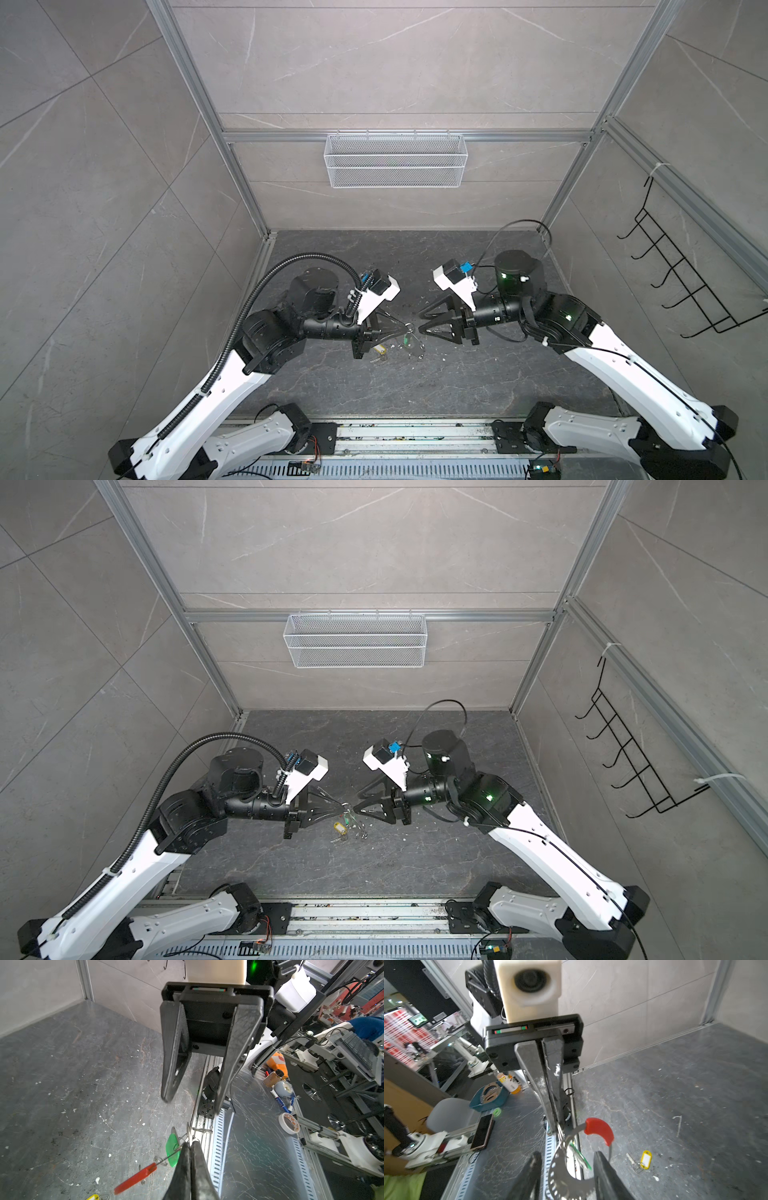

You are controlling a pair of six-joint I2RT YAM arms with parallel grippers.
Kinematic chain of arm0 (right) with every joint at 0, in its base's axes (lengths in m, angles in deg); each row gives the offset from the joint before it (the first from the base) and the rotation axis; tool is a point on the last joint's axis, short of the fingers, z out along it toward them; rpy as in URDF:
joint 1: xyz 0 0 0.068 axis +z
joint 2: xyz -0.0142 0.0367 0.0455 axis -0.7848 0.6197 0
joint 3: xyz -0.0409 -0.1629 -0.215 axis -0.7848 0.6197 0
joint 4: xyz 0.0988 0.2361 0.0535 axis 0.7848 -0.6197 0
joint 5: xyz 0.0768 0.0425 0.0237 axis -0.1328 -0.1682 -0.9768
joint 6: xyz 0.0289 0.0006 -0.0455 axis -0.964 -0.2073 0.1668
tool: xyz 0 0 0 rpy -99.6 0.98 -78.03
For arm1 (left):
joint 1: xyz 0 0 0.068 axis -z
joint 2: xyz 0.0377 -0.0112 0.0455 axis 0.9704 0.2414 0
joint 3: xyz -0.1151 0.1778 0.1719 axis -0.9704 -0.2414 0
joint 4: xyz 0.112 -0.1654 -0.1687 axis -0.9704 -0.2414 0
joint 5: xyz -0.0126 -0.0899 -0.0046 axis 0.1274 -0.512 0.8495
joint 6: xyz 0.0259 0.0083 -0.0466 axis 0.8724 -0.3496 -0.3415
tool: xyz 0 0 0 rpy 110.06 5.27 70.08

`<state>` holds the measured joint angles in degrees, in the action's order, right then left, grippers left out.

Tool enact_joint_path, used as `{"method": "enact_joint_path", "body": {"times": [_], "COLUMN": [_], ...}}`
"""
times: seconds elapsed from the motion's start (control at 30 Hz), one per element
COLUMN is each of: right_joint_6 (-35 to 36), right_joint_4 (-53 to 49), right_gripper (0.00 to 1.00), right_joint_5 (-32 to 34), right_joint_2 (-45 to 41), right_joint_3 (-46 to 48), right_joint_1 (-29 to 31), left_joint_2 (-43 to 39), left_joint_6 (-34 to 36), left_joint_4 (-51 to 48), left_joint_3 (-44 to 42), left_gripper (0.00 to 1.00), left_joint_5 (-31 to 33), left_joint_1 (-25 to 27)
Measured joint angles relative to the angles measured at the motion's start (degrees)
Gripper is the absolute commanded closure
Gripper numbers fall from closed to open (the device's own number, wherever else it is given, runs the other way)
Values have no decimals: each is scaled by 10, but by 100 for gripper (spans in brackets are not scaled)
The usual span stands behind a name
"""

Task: Remove the keys from the keyring

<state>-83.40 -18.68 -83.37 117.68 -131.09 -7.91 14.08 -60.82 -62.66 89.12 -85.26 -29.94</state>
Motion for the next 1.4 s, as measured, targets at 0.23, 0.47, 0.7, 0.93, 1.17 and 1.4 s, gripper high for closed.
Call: {"method": "enact_joint_path", "body": {"times": [0.23, 0.47, 0.7, 0.93, 1.17, 1.4], "right_joint_6": [-8, -4, 14, 28, 26, -9], "right_joint_4": [68, 97, 126, 145, 169, 174], "right_gripper": [52, 50, 46, 46, 46, 48], "right_joint_5": [90, 173, 232, 278, 327, 412], "right_joint_2": [-60, -40, -32, -21, -33, -95], "right_joint_3": [57, 95, 95, 95, 113, 201], "right_joint_1": [3, 66, 117, 129, 130, 131], "left_joint_2": [-63, -90, -86, -86, -94, -81], "left_joint_6": [-3, -21, -36, -45, -51, -86], "left_joint_4": [91, 190, 218, 225, 226, 252], "left_joint_3": [-57, -103, -108, -110, -127, -204], "left_gripper": [100, 100, 100, 100, 100, 100], "left_joint_5": [32, 56, 58, 56, 87, 129], "left_joint_1": [0, 0, 0, 0, 0, 0]}}
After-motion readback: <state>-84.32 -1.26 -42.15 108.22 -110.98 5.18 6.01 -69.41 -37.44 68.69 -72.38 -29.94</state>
